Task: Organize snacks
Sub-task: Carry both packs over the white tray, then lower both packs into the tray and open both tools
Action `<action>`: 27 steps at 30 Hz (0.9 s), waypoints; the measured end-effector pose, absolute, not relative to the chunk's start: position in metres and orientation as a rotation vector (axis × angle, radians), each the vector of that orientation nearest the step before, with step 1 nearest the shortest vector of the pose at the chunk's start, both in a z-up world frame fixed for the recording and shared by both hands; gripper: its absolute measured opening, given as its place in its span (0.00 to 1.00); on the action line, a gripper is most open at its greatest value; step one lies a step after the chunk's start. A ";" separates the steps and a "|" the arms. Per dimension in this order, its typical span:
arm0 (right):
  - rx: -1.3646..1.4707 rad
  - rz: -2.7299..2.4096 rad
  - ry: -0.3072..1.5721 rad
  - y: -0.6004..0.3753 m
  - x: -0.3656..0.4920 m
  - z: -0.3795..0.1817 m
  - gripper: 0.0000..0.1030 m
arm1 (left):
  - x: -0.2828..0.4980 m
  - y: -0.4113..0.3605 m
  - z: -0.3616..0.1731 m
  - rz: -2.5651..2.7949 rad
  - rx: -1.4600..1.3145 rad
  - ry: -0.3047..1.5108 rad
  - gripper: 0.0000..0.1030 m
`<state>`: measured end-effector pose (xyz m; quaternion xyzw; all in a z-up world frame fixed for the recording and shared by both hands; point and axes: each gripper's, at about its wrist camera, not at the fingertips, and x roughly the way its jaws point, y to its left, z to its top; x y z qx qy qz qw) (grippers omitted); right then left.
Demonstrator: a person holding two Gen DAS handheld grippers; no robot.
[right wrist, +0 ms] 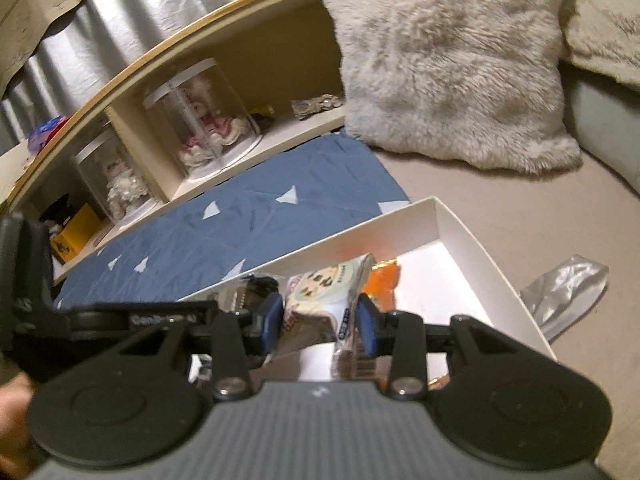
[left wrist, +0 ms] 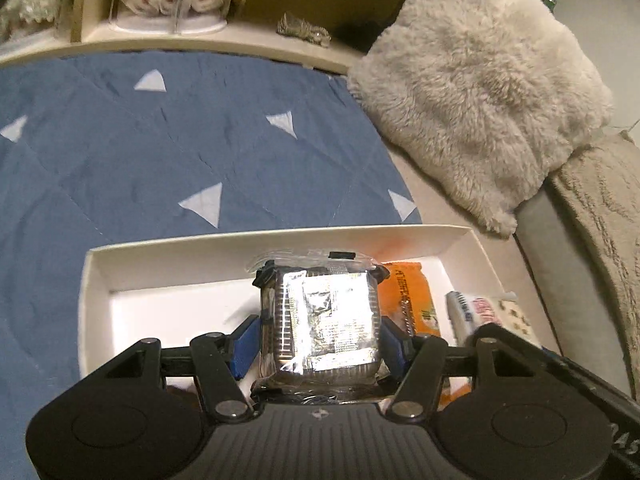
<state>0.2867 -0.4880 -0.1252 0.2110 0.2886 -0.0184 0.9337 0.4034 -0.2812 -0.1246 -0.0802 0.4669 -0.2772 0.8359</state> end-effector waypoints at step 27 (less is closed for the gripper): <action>0.457 0.015 0.651 -0.479 0.311 -0.136 0.77 | 0.408 -0.269 -0.135 -0.519 -0.023 1.049 0.67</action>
